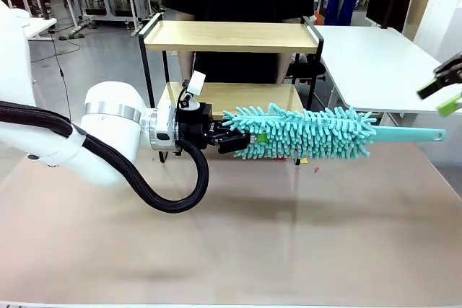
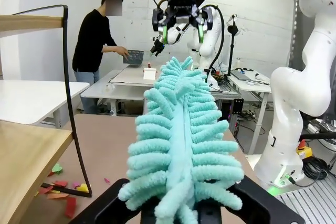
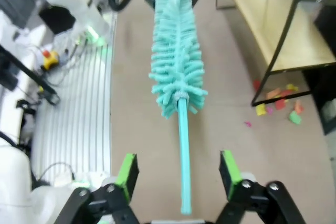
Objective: Clean the shelf.
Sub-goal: Hand the Duster back to the human.
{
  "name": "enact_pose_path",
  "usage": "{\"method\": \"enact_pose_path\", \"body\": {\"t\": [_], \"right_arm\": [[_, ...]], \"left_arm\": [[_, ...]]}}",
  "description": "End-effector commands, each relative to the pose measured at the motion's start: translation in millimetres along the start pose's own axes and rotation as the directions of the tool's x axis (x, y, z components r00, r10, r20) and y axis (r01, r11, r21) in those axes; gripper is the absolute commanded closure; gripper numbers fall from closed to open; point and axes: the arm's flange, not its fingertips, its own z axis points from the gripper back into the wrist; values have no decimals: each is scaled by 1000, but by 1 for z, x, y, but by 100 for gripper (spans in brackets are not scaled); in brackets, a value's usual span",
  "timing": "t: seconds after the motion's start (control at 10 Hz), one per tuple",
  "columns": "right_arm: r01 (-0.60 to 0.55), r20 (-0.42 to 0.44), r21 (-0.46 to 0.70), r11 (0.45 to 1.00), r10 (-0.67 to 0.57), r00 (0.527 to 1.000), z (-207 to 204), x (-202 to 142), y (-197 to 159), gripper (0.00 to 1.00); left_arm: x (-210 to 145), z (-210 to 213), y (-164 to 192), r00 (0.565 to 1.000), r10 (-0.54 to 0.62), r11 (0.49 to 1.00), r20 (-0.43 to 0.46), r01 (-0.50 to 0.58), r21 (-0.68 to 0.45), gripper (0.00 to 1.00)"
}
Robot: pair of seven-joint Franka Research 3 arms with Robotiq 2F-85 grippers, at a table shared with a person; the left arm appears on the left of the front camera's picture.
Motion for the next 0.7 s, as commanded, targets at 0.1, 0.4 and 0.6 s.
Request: {"method": "enact_pose_path", "body": {"t": [0.1, 0.4, 0.6], "right_arm": [[124, 193, -48, 991, -113, 975, 57, -8, -3, 0], [199, 307, -73, 977, -168, 937, 90, -27, -9, 0], [166, 260, -89, 982, -138, 956, 89, -31, -2, 0]], "left_arm": [[4, -2, 0, 1000, 3, 1000, 3, -3, -1, 100], [4, -2, 0, 1000, 3, 1000, 3, -3, -1, 100], [4, -2, 0, 1000, 3, 1000, 3, -3, -1, 100]]}}
